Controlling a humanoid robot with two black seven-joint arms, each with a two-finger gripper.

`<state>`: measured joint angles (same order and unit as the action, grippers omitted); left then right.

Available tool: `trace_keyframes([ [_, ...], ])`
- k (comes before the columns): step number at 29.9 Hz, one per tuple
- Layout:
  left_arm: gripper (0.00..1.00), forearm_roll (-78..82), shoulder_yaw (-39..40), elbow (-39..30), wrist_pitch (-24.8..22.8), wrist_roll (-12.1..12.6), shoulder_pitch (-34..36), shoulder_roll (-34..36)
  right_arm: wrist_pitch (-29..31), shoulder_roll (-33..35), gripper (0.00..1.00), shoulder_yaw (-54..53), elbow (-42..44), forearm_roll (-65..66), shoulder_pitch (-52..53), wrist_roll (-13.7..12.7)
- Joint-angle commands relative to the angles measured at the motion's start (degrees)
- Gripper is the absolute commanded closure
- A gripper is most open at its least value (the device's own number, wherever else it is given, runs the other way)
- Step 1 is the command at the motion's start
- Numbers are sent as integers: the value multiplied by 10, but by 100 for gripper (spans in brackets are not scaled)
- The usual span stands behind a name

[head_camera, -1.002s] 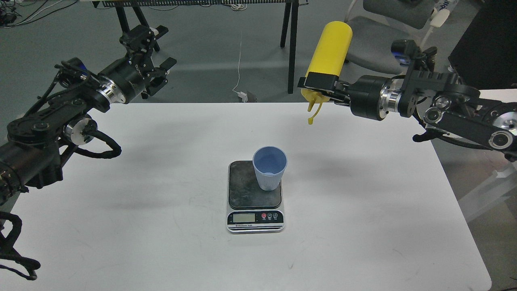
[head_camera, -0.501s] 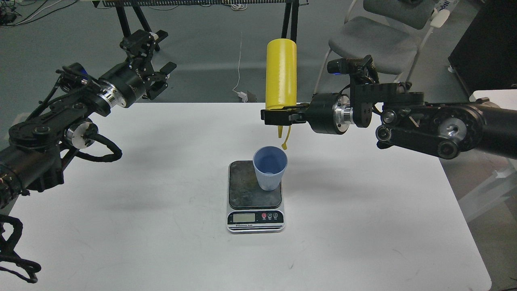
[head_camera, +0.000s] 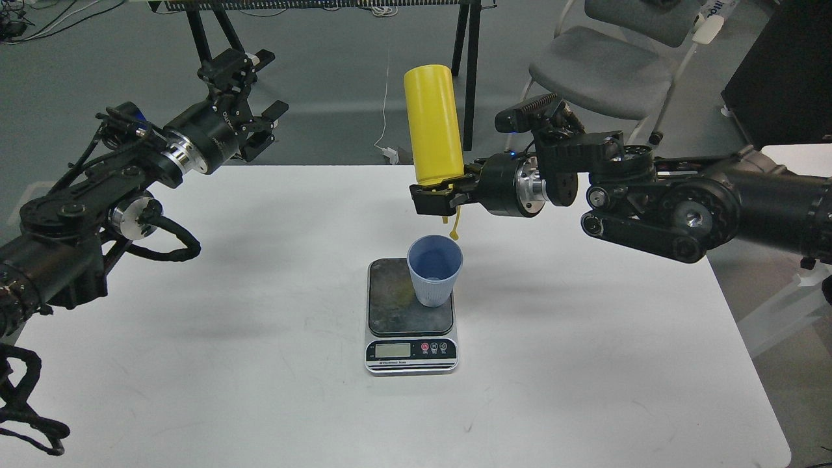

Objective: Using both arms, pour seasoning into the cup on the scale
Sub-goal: 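Hold the inverted bottle above the blue cup to pour, then turn the bottle upright and carry it back toward its spot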

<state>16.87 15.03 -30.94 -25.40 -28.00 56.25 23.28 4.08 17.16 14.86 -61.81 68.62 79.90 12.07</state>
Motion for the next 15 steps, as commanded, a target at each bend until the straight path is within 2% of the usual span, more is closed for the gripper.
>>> trace_keyframes([
  [1,13,0,0,0,0,0,0,-1,-12,-14,63,12,13,8,0,-2],
  [15,13,0,5,0,0,0,0,0,-14,-19,62,17,12,8,-1,-4],
])
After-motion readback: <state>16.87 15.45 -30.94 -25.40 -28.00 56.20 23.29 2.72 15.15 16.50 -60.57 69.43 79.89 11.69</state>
